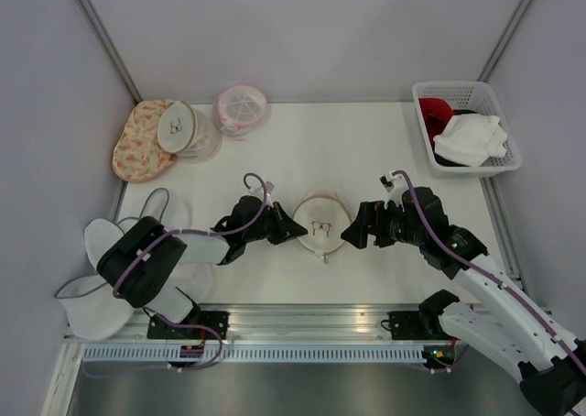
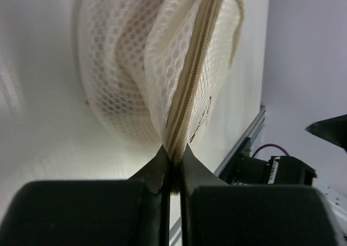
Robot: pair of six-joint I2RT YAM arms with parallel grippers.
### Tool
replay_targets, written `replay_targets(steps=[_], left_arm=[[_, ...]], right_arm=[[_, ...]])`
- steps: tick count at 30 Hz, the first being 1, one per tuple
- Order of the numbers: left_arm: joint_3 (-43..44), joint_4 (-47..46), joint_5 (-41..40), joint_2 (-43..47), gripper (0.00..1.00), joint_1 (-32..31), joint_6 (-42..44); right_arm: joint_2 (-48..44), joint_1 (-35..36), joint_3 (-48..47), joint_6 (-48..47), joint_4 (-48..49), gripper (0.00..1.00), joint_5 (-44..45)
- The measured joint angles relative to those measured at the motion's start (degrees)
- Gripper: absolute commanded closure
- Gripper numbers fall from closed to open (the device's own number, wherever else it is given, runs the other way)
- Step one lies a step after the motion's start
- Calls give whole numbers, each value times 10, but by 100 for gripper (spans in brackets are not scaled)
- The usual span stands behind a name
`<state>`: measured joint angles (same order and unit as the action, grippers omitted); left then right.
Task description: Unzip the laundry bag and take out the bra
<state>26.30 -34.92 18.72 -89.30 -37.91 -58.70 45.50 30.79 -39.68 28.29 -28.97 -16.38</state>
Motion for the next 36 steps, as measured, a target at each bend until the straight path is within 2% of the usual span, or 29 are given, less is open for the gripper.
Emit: replay_targets(steps=[5,10,14,24,25,27,28,29,30,32,33,34,35,36], left_arm=[[0,24,-23,79,98,-1,-33],[14,65,-50,148,98,-1,-68],[30,96,-51,161,98,-1,-89],[23,123,-47,171,98,-1,-123],[21,125,-46,177,98,-1,-125],[20,126,-44,188,98,-1,-129],[20,125,-42,191,98,-1,-129],[20,125,-36,196,98,-1,-131],[20,125,-35,197,98,-1,-131],[20,127,-31,199,98,-1,-131],[20,127,-31,200,98,-1,-131],[20,130,-31,201,98,-1,-131],[20,136,-31,203,98,-1,-131],[20,142,-31,205,98,-1,-130]], right_arm=[[22,26,0,0,-5,2,16],[64,110,15,14,-1,2,65],[92,162,27,27,18,12,90],[187,190,27,41,106,28,118],[197,190,27,42,112,32,119],[218,192,27,40,127,50,121],[225,192,27,41,132,71,123],[229,193,27,39,136,78,125],[230,193,27,42,139,84,128],[230,193,26,44,144,82,139],[230,193,24,44,144,85,144],[230,193,22,43,144,90,149],[229,193,20,42,143,100,152],[229,193,18,40,141,100,154]])
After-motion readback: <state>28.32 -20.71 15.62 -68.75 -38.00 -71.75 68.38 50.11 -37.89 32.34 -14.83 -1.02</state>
